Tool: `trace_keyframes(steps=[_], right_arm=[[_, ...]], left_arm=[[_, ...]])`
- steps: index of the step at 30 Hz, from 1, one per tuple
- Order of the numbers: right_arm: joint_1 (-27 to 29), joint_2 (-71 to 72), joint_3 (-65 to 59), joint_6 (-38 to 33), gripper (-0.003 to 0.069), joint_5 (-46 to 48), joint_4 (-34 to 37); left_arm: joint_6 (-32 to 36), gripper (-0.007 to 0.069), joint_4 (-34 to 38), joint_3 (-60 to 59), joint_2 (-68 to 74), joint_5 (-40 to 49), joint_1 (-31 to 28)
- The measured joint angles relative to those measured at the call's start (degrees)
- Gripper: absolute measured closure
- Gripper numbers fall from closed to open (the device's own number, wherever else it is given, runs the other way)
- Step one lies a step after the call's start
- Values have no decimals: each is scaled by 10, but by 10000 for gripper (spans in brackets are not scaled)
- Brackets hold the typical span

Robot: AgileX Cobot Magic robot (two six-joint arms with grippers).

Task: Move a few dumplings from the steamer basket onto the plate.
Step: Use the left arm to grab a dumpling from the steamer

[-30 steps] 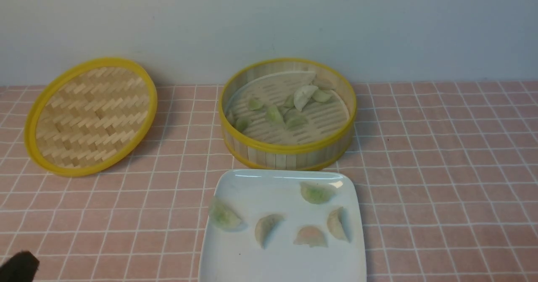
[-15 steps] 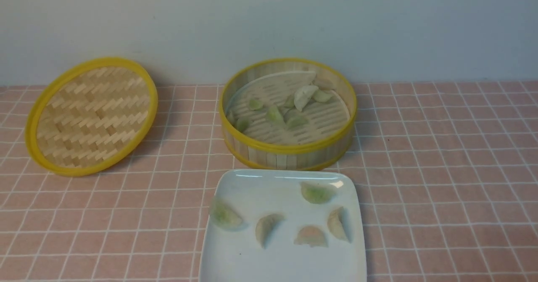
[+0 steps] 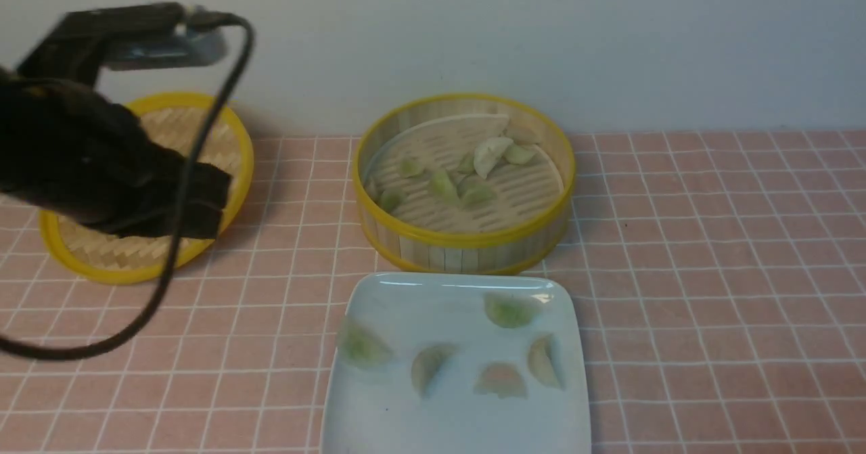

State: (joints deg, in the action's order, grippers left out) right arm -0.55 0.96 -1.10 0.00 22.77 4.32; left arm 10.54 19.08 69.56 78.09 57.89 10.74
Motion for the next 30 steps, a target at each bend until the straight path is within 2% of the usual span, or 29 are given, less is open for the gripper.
trace_keyframes(steps=[6, 15, 22, 27, 30], right_arm=[[0, 0, 0, 0, 672, 0, 0], [0, 0, 0, 0, 672, 0, 0], [0, 0, 0, 0, 672, 0, 0], [0, 0, 0, 0, 672, 0, 0], [0, 0, 0, 0, 672, 0, 0]], left_arm=[[-17, 631, -64, 95, 119, -35, 62], [49, 631, -80, 305, 303, -43, 74], [63, 627, -82, 443, 436, -38, 83], [65, 573, -90, 511, 517, -33, 85], [67, 483, -107, 535, 559, -32, 90]])
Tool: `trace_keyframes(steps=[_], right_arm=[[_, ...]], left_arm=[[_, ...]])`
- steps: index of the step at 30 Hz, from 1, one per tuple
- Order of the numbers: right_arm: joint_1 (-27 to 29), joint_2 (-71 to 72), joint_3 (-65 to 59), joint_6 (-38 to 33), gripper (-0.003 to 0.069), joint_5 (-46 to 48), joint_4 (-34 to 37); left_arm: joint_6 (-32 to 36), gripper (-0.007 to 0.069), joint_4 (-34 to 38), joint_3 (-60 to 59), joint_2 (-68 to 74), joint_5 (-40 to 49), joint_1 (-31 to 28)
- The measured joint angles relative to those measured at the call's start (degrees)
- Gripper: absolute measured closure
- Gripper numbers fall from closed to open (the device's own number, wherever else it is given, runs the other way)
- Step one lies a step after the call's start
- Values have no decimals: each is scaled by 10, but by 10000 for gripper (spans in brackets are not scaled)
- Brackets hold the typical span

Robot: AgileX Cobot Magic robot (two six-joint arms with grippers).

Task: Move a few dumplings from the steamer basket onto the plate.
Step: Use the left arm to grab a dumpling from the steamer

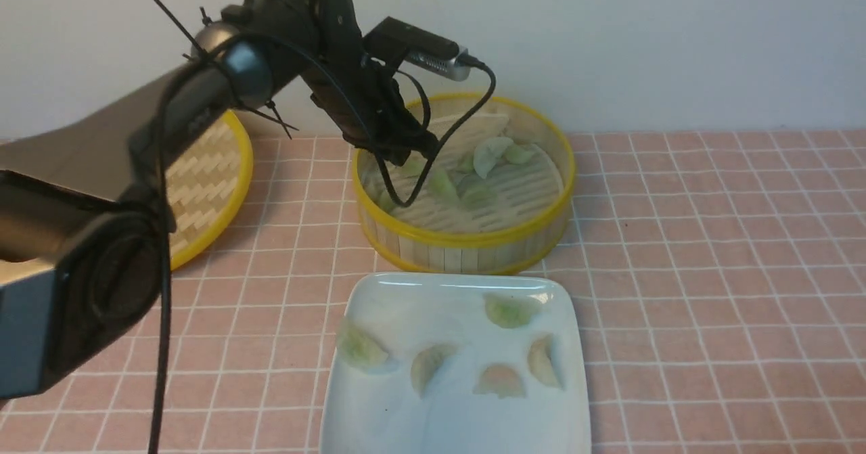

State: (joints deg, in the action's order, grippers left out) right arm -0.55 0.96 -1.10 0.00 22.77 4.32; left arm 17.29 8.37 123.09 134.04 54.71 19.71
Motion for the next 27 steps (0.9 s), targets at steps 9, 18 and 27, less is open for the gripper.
trace_keyframes(steps=[9, 18, 27], right_arm=[[0, 0, 0, 0, 672, 0, 0], [0, 0, 0, 0, 672, 0, 0], [0, 0, 0, 0, 672, 0, 0]], left_arm=[[-5, 319, -56, 4, 51, -16, 14], [-35, 514, -60, 12, 55, 14, 16], [-62, 512, -67, 157, 33, 146, 35]])
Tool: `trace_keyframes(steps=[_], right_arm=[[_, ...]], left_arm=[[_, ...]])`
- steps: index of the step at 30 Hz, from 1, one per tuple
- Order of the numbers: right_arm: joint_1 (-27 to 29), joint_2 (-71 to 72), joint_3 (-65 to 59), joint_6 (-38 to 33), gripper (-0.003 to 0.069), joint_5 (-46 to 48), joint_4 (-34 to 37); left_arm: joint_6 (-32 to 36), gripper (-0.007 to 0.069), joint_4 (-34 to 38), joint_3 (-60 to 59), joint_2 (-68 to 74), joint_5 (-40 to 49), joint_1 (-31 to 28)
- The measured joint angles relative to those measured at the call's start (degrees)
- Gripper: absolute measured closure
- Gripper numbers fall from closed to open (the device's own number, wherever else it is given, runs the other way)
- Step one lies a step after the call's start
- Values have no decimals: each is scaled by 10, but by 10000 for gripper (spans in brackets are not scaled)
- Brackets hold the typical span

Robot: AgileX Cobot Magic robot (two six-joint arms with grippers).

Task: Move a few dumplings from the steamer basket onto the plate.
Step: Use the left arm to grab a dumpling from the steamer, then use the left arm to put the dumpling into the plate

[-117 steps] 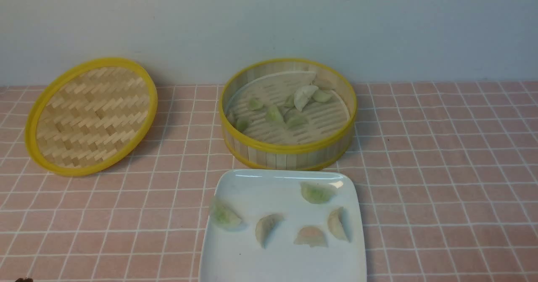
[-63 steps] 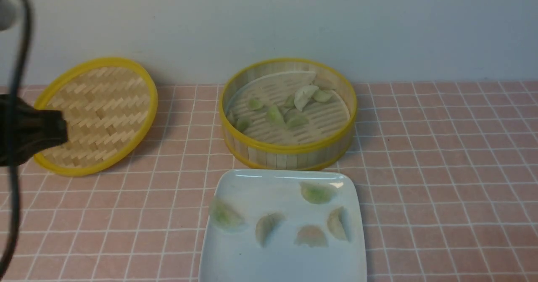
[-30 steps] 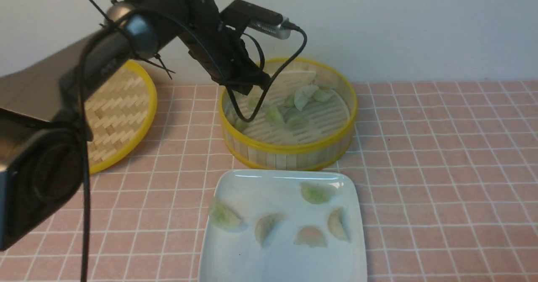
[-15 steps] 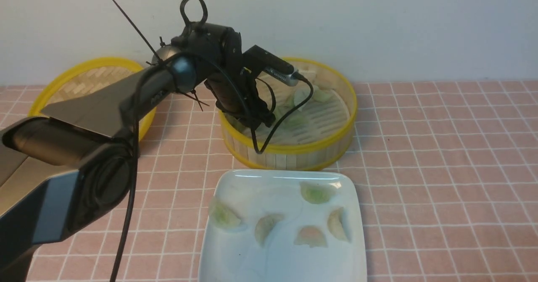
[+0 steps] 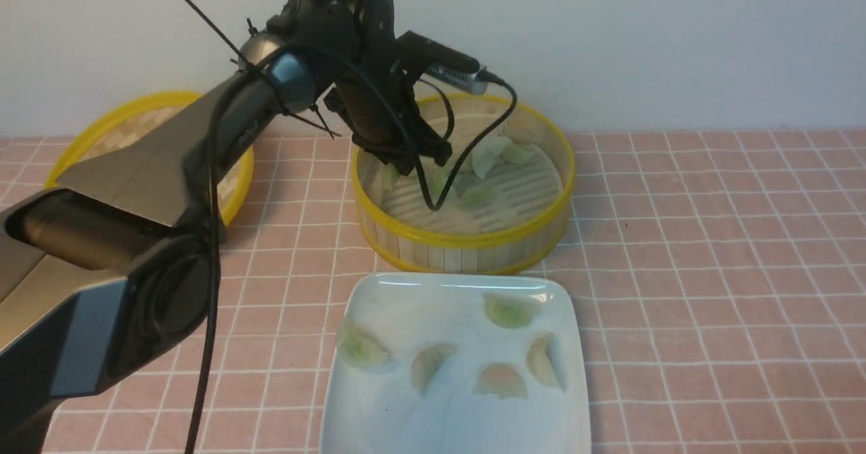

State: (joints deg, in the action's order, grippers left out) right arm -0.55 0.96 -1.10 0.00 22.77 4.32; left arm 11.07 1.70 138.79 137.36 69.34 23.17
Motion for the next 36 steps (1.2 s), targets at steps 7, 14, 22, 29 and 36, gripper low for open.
trace_keyframes(steps=[7, 14, 22, 29, 36], right_arm=[[0, 0, 0, 0, 672, 0, 0], [0, 0, 0, 0, 672, 0, 0], [0, 0, 0, 3, 672, 0, 0], [0, 0, 0, 3, 672, 0, 0], [0, 0, 0, 3, 672, 0, 0]], left_arm=[[-24, 512, 27, 34, -91, 15, 10], [-40, 512, 50, -173, -223, 18, 27], [-35, 512, 82, -388, -238, 21, 46], [-12, 512, 118, -409, -183, 1, 47], [9, 405, 98, -409, -152, -49, 47]])
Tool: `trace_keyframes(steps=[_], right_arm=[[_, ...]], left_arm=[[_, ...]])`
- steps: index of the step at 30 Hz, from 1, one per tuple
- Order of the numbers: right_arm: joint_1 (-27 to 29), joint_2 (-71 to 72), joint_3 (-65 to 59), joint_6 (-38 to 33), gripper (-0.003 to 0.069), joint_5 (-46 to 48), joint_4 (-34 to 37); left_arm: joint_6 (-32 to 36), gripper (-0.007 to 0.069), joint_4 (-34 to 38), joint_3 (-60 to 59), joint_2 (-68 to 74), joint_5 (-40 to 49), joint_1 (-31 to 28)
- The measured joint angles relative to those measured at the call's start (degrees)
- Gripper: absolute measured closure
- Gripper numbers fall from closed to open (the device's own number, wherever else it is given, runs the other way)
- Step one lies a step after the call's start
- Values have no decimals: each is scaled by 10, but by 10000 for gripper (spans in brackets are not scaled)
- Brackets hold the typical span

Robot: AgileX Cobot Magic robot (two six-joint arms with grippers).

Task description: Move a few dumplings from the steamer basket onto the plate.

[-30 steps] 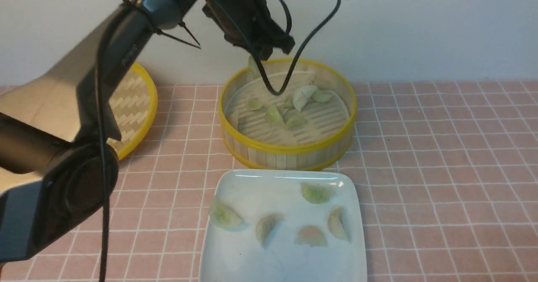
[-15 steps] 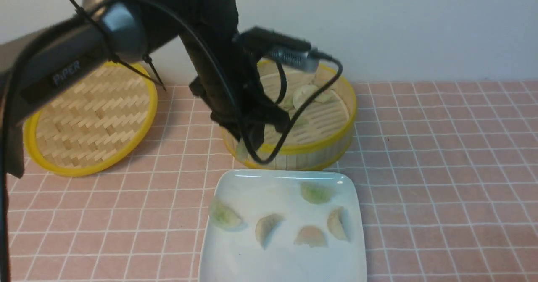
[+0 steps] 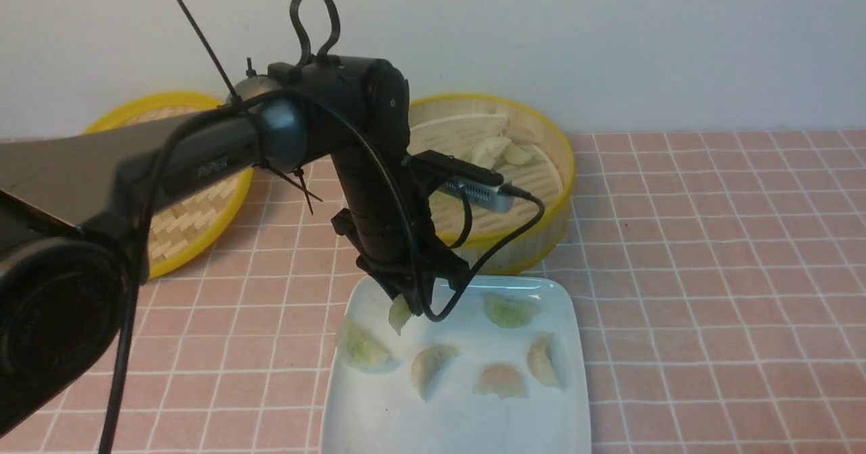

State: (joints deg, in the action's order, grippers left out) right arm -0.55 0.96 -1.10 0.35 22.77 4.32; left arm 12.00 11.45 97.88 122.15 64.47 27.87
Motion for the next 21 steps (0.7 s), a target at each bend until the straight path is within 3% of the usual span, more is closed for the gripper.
trace_keyframes(steps=[5, 8, 10, 14, 16, 21], right_arm=[[0, 0, 0, 0, 672, 0, 0], [0, 0, 0, 0, 672, 0, 0], [0, 0, 0, 0, 672, 0, 0], [0, 0, 0, 0, 672, 0, 0], [0, 0, 0, 0, 672, 0, 0], [0, 0, 0, 0, 672, 0, 0]], left_arm=[[-16, 250, -3, 6, 2, -2, 0], [-48, 236, -3, 34, 2, 31, 0], [-58, 286, -5, 53, -1, 45, 0], [-65, 529, -7, 74, -52, 46, 0], [-69, 597, -2, 73, -96, 49, 0], [-73, 631, 8, 20, -272, 27, 0]])
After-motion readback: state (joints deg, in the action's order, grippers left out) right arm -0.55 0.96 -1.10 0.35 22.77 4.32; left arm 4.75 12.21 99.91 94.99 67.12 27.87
